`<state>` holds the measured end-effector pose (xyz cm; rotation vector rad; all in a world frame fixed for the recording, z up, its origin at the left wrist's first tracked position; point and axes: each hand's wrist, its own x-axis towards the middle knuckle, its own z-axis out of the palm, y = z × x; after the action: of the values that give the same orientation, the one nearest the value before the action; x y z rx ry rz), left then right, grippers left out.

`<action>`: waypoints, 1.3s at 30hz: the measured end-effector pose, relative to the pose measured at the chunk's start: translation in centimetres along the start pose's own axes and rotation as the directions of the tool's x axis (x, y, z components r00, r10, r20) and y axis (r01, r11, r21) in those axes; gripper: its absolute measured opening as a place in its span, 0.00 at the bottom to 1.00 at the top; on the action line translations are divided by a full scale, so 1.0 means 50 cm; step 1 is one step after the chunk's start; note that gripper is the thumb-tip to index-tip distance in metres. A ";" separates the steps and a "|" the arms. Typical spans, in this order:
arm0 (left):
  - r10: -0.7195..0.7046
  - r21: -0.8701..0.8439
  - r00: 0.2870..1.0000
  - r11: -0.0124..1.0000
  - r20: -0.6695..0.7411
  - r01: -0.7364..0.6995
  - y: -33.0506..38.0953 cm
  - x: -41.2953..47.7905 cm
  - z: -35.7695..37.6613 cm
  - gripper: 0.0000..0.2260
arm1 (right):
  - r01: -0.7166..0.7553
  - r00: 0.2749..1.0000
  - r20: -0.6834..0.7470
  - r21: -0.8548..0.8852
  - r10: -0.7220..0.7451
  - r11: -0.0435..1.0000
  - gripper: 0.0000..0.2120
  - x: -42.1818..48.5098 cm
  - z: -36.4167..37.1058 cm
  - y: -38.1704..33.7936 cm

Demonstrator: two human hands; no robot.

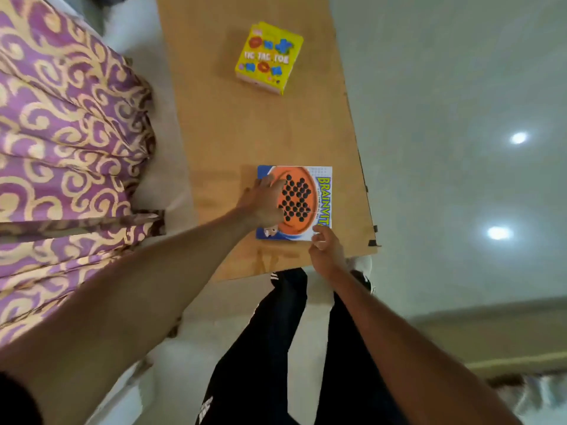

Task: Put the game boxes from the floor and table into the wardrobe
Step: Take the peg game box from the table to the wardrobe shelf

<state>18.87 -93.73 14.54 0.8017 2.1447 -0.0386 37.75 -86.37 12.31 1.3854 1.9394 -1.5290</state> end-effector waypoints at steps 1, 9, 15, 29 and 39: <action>0.019 0.031 1.000 0.999 0.015 -0.019 -0.008 0.027 0.003 0.40 | -0.014 1.000 -0.002 0.014 0.014 1.000 0.23 0.011 0.009 0.006; 0.058 0.018 0.994 0.998 -0.092 -0.056 -0.039 0.088 0.042 0.44 | -0.023 0.987 -0.157 0.158 0.048 0.987 0.20 0.045 0.018 0.021; -0.248 -0.306 0.968 0.924 -0.025 0.229 -0.040 0.056 0.041 0.28 | 0.047 0.962 -0.273 0.197 0.008 0.979 0.26 0.087 -0.043 -0.022; -0.133 -0.907 0.960 0.320 0.245 0.275 -0.011 -0.056 0.169 0.33 | -0.078 0.993 0.088 0.010 0.076 0.997 0.20 0.114 -0.128 0.012; -0.372 -0.998 0.927 0.022 0.048 0.060 0.135 -0.407 0.215 0.28 | 0.222 0.927 0.343 -0.173 -0.152 0.960 0.20 -0.096 -0.256 -0.005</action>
<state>39.36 -102.31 23.59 -0.4678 1.7843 1.3713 43.80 -77.56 20.85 0.8187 1.9948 -1.4730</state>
